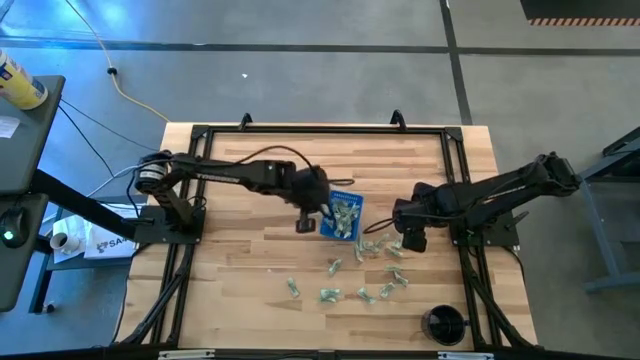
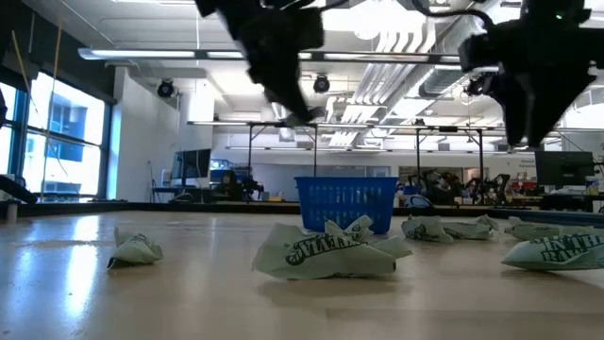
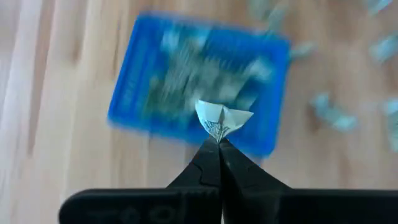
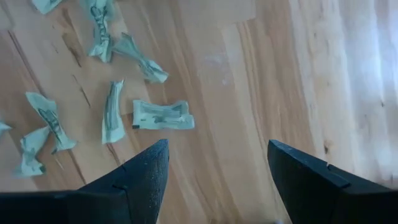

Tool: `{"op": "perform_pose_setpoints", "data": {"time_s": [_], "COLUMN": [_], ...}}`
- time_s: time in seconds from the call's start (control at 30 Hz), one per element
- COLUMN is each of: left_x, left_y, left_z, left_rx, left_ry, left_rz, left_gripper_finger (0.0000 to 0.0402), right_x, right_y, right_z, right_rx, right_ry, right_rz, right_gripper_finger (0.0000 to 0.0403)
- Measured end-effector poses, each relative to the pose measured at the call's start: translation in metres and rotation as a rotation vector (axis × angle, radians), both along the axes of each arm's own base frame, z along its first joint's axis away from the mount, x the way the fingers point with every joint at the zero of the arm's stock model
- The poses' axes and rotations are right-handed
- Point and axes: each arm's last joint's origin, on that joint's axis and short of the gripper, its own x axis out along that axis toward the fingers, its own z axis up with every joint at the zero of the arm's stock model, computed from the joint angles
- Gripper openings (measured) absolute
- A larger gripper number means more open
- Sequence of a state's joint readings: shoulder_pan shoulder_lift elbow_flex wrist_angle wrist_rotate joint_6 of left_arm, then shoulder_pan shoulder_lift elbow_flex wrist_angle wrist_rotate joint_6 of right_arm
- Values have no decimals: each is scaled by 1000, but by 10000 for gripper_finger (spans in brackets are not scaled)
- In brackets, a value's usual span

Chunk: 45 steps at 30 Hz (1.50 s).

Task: Pick and place Stevia / Truvia into bins
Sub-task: Put the stevia packet into the blue basket

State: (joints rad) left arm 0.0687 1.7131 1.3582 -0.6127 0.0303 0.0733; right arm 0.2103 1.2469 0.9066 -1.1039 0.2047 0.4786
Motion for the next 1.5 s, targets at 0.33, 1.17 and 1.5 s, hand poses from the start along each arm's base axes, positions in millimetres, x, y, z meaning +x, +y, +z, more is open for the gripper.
{"op": "perform_pose_setpoints", "data": {"time_s": [0.33,1.17,1.5], "left_x": [36,-36,-44], "left_y": [13,-21,-28], "left_z": [-37,50,45], "left_rx": [-142,-235,-161], "left_ry": [-95,23,108], "left_rz": [-16,233,259], "left_gripper_finger": [141,180,161], "right_x": [-5,20,23], "right_y": [15,-8,-7], "right_z": [-33,-100,-106], "right_rx": [119,142,192], "right_ry": [6,111,110], "right_rz": [167,416,302], "right_gripper_finger": [261,261,152]}}
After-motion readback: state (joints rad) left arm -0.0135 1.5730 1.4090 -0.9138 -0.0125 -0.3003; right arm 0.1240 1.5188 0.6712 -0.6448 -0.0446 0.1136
